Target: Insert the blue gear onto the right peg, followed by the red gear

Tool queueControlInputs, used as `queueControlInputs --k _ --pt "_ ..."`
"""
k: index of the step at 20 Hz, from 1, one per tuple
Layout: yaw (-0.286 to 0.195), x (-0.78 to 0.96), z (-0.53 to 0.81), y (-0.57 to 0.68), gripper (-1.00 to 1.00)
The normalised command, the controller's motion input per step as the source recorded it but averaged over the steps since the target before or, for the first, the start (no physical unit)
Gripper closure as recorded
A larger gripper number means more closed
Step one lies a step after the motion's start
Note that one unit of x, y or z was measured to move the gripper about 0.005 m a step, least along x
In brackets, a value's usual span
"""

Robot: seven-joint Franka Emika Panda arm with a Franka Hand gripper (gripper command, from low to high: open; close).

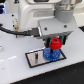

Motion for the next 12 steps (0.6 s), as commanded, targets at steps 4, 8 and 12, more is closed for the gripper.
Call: queueControlInputs --k 4,8,12 --pt "0.000 0.22 -0.13 -0.14 1.00" --pt "0.000 0.23 -0.15 -0.13 1.00" --pt "0.000 0.14 -0.20 -0.11 1.00"
